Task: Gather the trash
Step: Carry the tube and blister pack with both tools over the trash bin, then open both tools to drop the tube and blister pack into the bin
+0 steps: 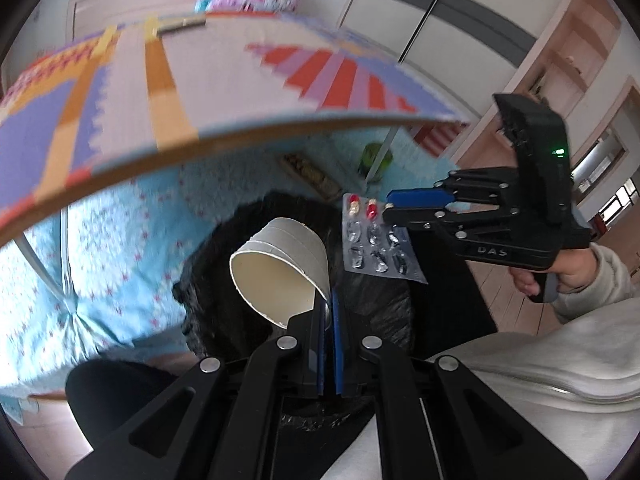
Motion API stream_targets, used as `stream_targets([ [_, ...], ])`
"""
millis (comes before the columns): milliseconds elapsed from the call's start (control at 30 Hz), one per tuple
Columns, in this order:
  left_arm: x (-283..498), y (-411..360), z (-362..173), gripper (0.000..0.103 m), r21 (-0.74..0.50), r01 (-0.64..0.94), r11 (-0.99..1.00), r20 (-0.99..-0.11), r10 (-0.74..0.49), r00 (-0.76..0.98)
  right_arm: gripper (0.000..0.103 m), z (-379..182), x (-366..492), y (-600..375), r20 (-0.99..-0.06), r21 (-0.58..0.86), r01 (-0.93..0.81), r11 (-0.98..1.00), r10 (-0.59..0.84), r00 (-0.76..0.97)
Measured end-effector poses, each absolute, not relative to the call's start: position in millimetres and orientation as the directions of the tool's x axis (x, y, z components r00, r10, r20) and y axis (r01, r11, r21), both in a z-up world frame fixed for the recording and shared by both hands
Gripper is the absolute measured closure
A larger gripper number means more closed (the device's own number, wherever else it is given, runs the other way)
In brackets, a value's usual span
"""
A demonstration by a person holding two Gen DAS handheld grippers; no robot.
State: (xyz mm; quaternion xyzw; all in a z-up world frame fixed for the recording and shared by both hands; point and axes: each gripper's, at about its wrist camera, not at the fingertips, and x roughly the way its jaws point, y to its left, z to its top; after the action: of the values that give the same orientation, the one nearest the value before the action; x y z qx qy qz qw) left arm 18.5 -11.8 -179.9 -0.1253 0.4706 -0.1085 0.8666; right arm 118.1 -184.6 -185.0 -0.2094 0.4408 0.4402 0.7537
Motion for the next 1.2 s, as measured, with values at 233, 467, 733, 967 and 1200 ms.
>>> stream_targets([
  [233, 27.6, -13.0, -222.8, 0.100, -0.335, 0.013, 0.942, -0.840, -0.305, 0.448, 0.081, -222.2, 116.0, -177.9, -0.893, 0.104, -0.845, 0.524, 0.423, 0.153],
  [467, 34.3, -9.4, -247.1, 0.100, -0.342, -0.051, 0.938, -0.872, -0.297, 0.389, 0.081, -237.4, 109.9, -171.0, -0.909, 0.109, -0.853, 0.510, 0.398, 0.122],
  [733, 36.8, -7.1, -252.8, 0.077, -0.301, -0.104, 0.948, -0.902, -0.248, 0.354, 0.063, -239.6, 104.1, -166.2, -0.912, 0.116, -0.862, 0.493, 0.398, 0.104],
  [967, 33.3, -7.1, -233.0, 0.041, -0.292, -0.089, 0.952, -0.882, -0.232, 0.411, 0.062, -228.1, 105.8, -168.7, -0.901, 0.110, -0.857, 0.503, 0.415, 0.129],
  [1200, 30.0, -7.1, -209.7, 0.041, -0.279, -0.061, 0.958, -0.861, -0.221, 0.457, 0.062, -210.5, 107.9, -172.9, -0.885, 0.100, -0.853, 0.512, 0.438, 0.159],
])
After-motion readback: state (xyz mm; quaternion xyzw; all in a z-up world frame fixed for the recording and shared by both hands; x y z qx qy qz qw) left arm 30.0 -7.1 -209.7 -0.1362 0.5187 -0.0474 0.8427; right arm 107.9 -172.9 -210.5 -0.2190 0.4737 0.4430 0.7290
